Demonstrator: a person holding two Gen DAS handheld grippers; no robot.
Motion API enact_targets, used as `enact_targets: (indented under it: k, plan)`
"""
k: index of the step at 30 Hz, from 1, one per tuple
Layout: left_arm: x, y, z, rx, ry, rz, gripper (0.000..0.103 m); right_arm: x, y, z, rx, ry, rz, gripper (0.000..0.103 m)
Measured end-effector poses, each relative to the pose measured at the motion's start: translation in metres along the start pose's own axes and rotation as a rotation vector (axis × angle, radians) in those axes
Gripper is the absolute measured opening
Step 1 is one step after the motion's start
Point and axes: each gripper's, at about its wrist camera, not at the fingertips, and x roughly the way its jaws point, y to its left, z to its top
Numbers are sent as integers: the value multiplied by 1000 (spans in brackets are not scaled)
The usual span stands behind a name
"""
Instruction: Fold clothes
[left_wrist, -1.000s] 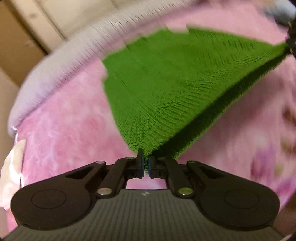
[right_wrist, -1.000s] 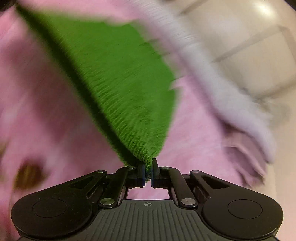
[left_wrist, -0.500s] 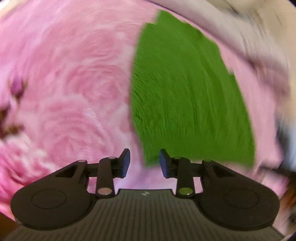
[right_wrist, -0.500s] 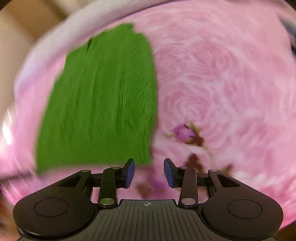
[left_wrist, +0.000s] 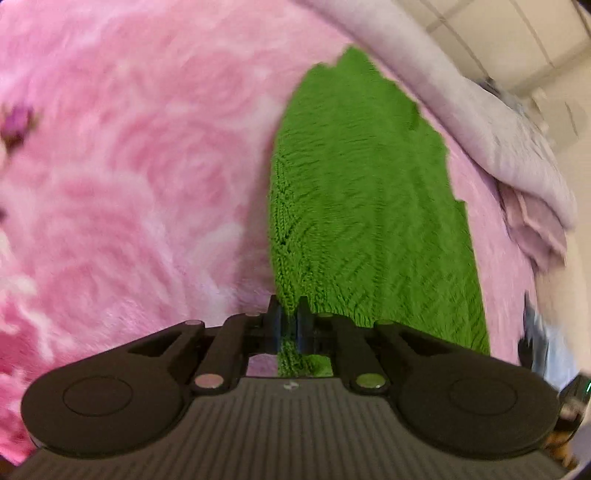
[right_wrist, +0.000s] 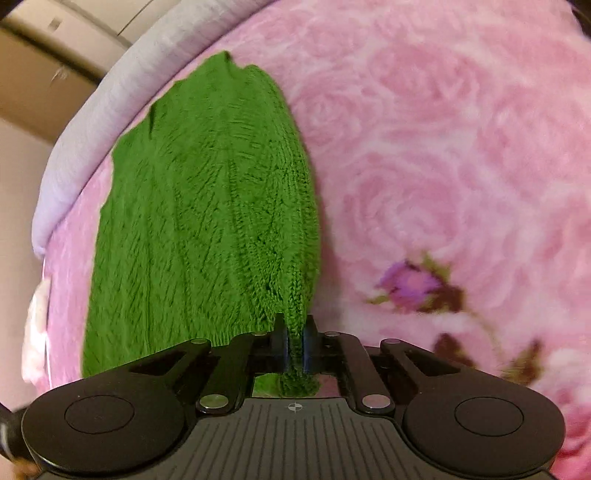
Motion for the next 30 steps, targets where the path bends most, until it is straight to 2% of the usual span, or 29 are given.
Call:
enact_targets:
  k: [4,8,11,13,15,16,17,19,22,26,30]
  plan:
    - [-21,-4,-19,101,60,14,5,-21,-1,-15,-39,47,-39,4]
    - [-43,5,-63,115,147,48,6,-40,-5,-45,-82,121,-95,4]
    - [-44,12,-89,111,225,99,8,-49,-14,-67,-59,183,-128,5]
    - [-38,9,-95,151,270,162,10,-49,-20,-72,-35,204,-147,6]
    - [-37,5,-88,186,280,190,13,-46,-22,-64,-13,230,-169,12]
    - [-39,3,-81,197,275,198,14,-45,-22,-59,-14,237,-185,19]
    - [-42,1,-73,207,263,205,14,-46,-20,-51,-39,233,-213,27]
    - [-50,-1,-53,214,214,226,14,-52,-15,-34,-82,199,-264,35]
    - [-52,-6,-20,221,141,247,14,-63,-12,-7,-98,107,-306,36]
    - [-28,-27,21,259,81,241,14,-55,-7,34,-72,18,-221,36]
    - [16,-60,59,292,61,203,14,-26,17,83,-138,-24,-123,36]
